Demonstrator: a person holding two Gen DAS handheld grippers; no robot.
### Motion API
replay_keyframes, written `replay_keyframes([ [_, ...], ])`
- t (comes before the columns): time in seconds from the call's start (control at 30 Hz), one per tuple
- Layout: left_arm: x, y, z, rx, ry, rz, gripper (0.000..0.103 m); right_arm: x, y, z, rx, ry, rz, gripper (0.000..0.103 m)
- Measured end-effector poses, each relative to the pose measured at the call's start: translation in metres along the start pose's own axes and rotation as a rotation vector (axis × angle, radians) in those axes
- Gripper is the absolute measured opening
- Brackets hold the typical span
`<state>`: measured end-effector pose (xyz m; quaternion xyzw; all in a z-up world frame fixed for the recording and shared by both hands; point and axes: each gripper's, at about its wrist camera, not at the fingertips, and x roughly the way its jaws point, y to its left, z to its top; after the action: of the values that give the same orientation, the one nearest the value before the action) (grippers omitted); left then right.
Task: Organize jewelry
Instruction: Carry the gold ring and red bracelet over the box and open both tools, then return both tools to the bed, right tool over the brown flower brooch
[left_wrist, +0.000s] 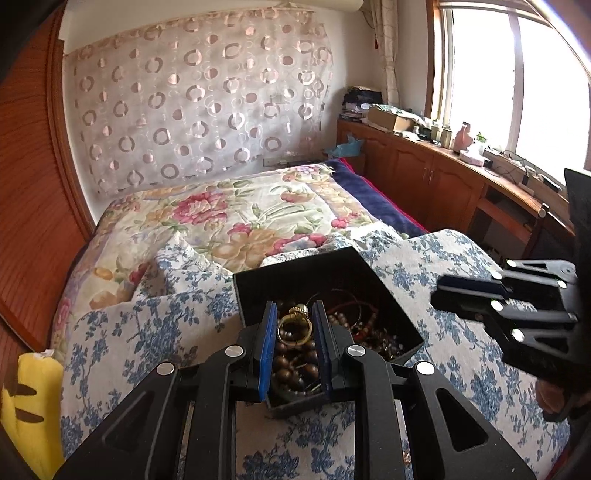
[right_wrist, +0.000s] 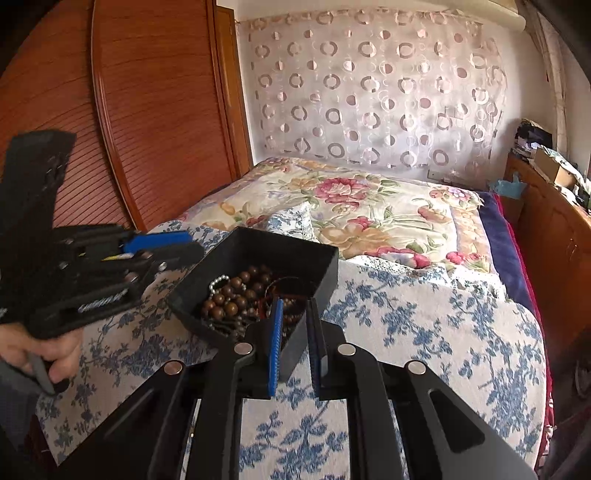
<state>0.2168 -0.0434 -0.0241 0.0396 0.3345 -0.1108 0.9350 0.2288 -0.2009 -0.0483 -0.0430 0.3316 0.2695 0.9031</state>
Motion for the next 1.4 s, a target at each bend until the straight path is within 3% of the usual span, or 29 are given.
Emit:
replay_keyframes([
  [0.3, -0.005, -0.007, -0.002, 0.006, -0.006, 0.004, 0.027, -0.017, 0.007, -0.019, -0.012, -0.001, 0.018, 0.015],
  [0.77, -0.043, -0.005, -0.064, 0.007, 0.013, -0.026, 0.034, -0.019, 0.042, -0.059, -0.057, 0.063, 0.070, 0.015],
  [0.93, -0.048, -0.001, -0.089, -0.021, 0.037, -0.023, 0.042, -0.007, 0.051, -0.072, -0.078, 0.109, 0.083, 0.025],
  [1.4, -0.061, 0.009, -0.119, -0.053, 0.071, -0.002, 0.042, 0.009, 0.081, -0.085, -0.158, 0.182, 0.130, 0.025],
])
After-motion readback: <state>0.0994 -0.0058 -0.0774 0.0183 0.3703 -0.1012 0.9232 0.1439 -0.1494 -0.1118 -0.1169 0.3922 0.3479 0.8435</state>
